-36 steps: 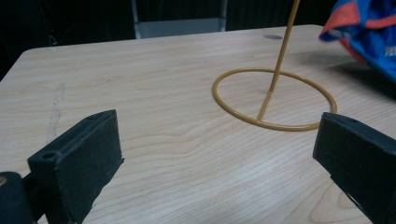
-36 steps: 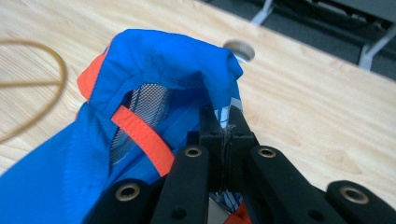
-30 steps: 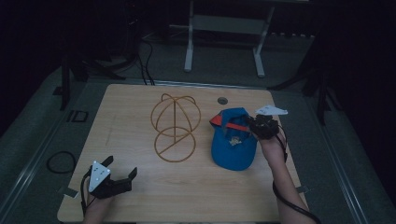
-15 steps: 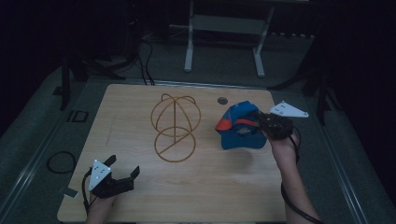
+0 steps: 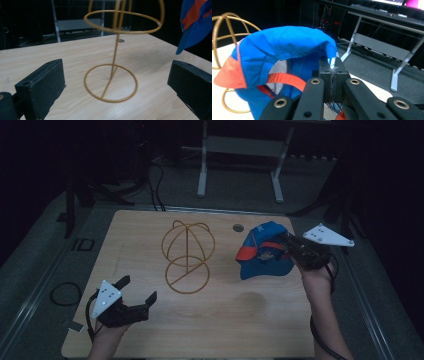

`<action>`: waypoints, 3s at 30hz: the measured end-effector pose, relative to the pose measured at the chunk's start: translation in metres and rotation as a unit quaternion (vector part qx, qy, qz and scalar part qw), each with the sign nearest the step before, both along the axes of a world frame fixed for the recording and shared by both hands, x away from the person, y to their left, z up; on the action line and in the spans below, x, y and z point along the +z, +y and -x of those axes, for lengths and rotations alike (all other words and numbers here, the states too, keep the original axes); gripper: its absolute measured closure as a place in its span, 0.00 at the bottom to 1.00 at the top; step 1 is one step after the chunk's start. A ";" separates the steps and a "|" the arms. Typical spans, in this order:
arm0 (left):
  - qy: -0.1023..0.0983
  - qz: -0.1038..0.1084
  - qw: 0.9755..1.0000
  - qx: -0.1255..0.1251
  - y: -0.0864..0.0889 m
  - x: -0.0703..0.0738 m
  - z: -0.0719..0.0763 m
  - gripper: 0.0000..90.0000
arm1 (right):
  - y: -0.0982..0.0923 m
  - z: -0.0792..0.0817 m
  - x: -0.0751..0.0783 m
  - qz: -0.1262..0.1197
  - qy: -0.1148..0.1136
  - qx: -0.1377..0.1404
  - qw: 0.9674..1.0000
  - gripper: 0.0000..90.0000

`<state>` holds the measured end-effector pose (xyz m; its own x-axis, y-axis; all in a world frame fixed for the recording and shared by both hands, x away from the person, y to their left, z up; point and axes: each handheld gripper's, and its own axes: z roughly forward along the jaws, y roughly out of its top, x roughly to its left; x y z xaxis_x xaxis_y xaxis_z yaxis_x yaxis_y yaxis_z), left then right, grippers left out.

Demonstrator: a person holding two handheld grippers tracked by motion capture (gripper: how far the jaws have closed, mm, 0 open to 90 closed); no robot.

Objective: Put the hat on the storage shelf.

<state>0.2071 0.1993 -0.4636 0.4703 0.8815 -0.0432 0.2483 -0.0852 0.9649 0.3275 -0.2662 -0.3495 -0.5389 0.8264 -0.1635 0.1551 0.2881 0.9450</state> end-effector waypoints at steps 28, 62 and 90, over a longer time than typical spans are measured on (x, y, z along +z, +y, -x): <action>-0.037 -0.048 0.986 -0.154 -0.141 0.098 -0.043 0.16 | 0.024 0.029 -0.002 0.002 -0.004 0.037 0.999 0.99; 0.022 -0.108 0.979 -0.172 -0.219 0.091 -0.095 0.80 | 0.030 0.052 -0.012 0.004 -0.001 0.075 0.997 0.99; -0.107 -0.111 0.952 -0.264 -0.191 0.095 -0.082 0.97 | 0.011 0.110 -0.008 -0.037 -0.034 0.157 0.986 0.77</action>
<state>0.2889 0.0085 -0.3688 0.8277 0.4957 0.2629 -0.0856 -0.3514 0.9323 0.2175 -0.2556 -0.3570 -0.7601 0.6314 -0.1534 0.0053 0.2420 0.9703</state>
